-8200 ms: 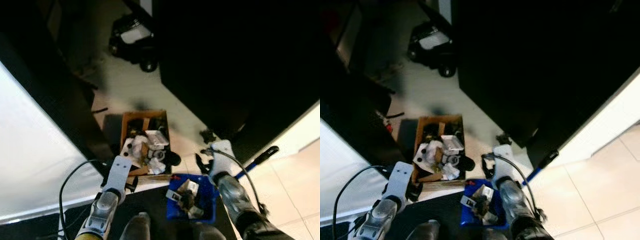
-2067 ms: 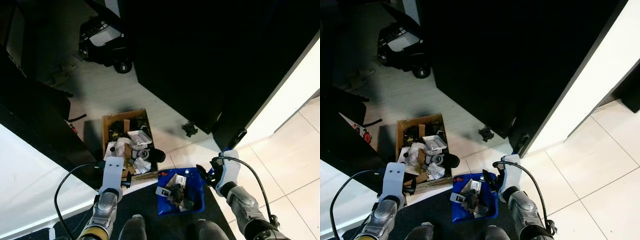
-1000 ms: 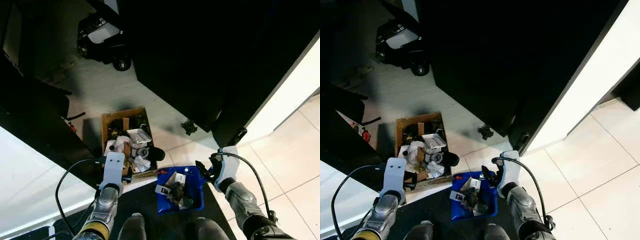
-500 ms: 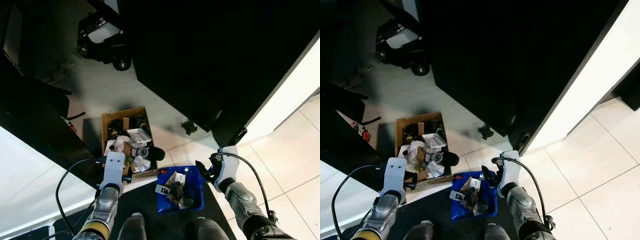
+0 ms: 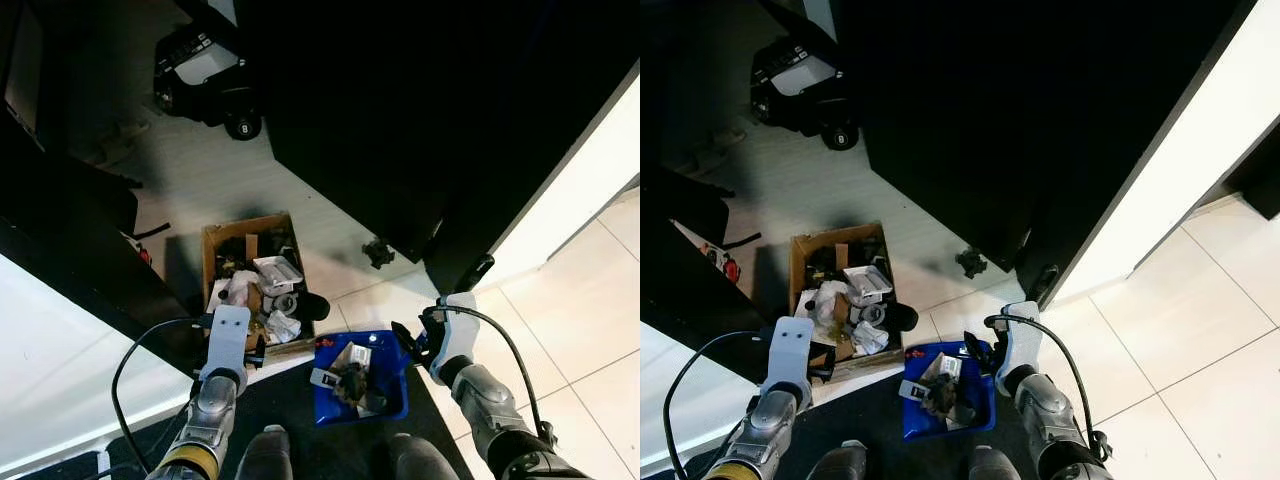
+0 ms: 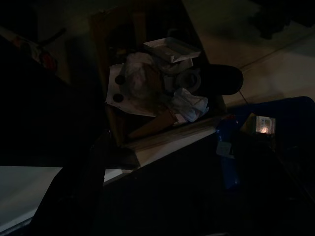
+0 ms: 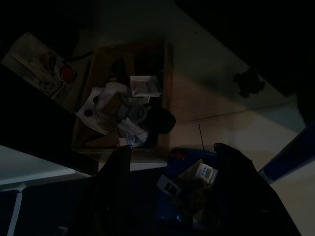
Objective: Sweep floor
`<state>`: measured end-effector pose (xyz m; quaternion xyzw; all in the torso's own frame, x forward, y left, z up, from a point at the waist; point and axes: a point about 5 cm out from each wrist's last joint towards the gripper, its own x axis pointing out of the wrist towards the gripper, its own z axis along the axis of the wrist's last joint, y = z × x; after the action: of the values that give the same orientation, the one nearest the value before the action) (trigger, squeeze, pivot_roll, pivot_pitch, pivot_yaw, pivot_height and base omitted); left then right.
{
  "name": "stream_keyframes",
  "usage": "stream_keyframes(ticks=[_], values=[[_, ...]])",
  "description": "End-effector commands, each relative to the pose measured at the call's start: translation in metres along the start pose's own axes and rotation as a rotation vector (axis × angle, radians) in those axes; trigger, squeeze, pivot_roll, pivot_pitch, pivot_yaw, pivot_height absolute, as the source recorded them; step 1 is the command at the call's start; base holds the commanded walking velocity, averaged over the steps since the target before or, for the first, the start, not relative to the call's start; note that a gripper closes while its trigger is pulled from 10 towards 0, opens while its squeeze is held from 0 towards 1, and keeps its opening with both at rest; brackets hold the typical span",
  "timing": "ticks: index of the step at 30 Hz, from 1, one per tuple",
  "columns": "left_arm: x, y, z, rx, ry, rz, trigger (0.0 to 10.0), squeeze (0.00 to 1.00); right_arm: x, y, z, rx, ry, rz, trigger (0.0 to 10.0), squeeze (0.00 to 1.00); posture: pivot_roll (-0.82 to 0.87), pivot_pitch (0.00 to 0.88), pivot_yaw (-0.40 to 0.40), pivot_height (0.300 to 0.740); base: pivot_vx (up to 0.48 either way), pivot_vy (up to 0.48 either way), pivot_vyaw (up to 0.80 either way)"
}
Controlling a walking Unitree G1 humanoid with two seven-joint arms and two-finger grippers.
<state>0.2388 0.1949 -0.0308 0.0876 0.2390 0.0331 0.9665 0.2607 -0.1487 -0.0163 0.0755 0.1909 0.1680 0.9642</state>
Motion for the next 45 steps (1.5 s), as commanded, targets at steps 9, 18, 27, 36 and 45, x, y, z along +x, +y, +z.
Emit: stream_keyframes(ticks=[9,18,27,36,45], values=[[-0.008,-0.019,-0.009,0.077,0.005,-0.042,10.0,0.0,-0.015,-0.016,-0.009,0.032,0.007,-0.053,10.0,0.0,-0.09,0.187,0.047,0.74,0.0,0.0,0.0],[-0.012,0.005,-0.019,0.062,0.026,-0.045,10.0,0.0,-0.011,0.008,-0.02,0.044,0.021,0.016,10.0,0.0,-0.07,0.18,-0.008,0.74,0.0,0.0,0.0],[-0.027,0.033,-0.034,0.018,0.031,-0.035,10.0,0.0,-0.015,0.035,-0.036,0.047,0.029,0.017,10.0,0.0,-0.07,0.175,-0.059,0.74,0.0,0.0,0.0],[-0.022,0.026,-0.032,0.029,0.047,-0.043,10.0,0.0,-0.013,0.028,-0.034,0.053,0.041,-0.003,10.0,0.0,-0.08,0.113,-0.007,0.74,0.0,0.0,0.0],[-0.022,0.023,-0.034,0.001,0.06,-0.064,10.0,0.0,-0.014,0.028,-0.035,0.039,0.049,-0.011,10.0,0.0,-0.07,0.089,-0.017,0.74,0.0,0.0,0.0]])
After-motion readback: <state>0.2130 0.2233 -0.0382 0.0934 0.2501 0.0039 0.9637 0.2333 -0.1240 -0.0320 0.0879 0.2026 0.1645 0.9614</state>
